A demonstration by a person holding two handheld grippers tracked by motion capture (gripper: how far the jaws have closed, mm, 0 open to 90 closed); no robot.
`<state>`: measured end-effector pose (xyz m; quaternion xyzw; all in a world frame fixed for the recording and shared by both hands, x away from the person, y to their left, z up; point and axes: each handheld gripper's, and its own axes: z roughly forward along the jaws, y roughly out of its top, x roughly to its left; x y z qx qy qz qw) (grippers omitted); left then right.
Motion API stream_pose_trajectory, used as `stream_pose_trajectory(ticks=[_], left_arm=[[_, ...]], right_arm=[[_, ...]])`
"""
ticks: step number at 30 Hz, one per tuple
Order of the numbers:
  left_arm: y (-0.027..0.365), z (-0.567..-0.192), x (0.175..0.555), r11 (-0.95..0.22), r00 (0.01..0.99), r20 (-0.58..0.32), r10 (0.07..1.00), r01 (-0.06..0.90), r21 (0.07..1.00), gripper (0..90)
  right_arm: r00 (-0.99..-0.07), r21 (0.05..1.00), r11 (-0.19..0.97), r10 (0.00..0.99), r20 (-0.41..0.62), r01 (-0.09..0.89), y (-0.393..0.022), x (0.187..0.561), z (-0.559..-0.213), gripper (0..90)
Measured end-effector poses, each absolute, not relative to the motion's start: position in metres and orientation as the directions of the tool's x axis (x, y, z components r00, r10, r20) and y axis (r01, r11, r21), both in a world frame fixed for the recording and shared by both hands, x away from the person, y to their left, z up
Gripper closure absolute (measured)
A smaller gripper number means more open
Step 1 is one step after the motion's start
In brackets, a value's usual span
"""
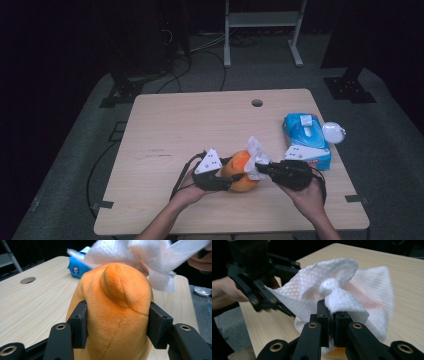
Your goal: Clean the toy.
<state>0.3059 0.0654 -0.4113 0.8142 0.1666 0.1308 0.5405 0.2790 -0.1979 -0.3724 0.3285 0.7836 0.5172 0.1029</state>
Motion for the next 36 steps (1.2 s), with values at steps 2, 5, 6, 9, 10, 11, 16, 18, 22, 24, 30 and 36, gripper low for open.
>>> stream_pose_trajectory(ticks=[2, 5, 6, 9, 10, 11, 16, 18, 22, 24, 30, 36], left_arm=[[0.062, -0.417, 0.305, -0.386, 0.902, 0.048, 0.428, 0.135, 0.913, 43.0], [0.057, -0.424, 0.303, -0.38, 0.9, 0.024, 0.435, 0.159, 0.911, 40.3], [0.057, -0.424, 0.303, -0.38, 0.9, 0.024, 0.435, 0.159, 0.911, 38.1], [0.053, -0.426, 0.301, -0.376, 0.912, 0.002, 0.41, 0.167, 0.912, 31.3], [0.053, -0.425, 0.302, -0.361, 0.916, -0.017, 0.4, 0.175, 0.916, 28.8], [0.054, -0.422, 0.302, -0.344, 0.921, -0.039, 0.388, 0.184, 0.921, 26.4], [0.054, -0.422, 0.305, -0.307, 0.927, -0.085, 0.366, 0.207, 0.929, 17.3], [0.051, -0.428, 0.303, -0.338, 0.936, -0.087, 0.341, 0.209, 0.917, 18.8], [0.046, -0.431, 0.296, -0.374, 0.948, -0.051, 0.314, 0.173, 0.911, 22.4], [0.045, -0.43, 0.295, -0.377, 0.95, -0.056, 0.306, 0.175, 0.91, 22.3], [0.044, -0.429, 0.29, -0.398, 0.965, -0.07, 0.253, 0.17, 0.902, 22.4], [0.049, -0.414, 0.292, -0.395, 0.973, -0.097, 0.211, 0.175, 0.902, 22.3]], right_arm=[[-0.768, 0.883, 0.249, 0.617, 0.171, 0.397, -0.189, 0.282, -0.371, 84.7], [-0.76, 0.872, 0.258, 0.626, 0.177, 0.416, -0.182, 0.29, -0.376, 84.6], [-0.76, 0.872, 0.258, 0.626, 0.177, 0.416, -0.182, 0.29, -0.376, 84.6], [-0.753, 0.852, 0.269, 0.626, 0.2, 0.45, -0.187, 0.292, -0.388, 84.6], [-0.752, 0.849, 0.269, 0.626, 0.204, 0.454, -0.191, 0.291, -0.39, 84.6], [-0.751, 0.846, 0.274, 0.629, 0.203, 0.458, -0.194, 0.289, -0.391, 84.6], [-0.739, 0.826, 0.27, 0.63, 0.238, 0.496, -0.214, 0.278, -0.401, 84.5], [-0.738, 0.819, 0.274, 0.629, 0.244, 0.504, -0.217, 0.275, -0.404, 84.5], [-0.735, 0.812, 0.288, 0.636, 0.234, 0.508, -0.225, 0.271, -0.403, 83.9], [-0.72, 0.827, 0.258, 0.655, 0.23, 0.499, -0.233, 0.27, -0.399, 83.6], [-0.696, 0.834, 0.22, 0.675, 0.245, 0.506, -0.241, 0.274, -0.393, 83.6], [-0.713, 0.782, 0.287, 0.649, 0.265, 0.553, -0.23, 0.276, -0.409, 83.7]])
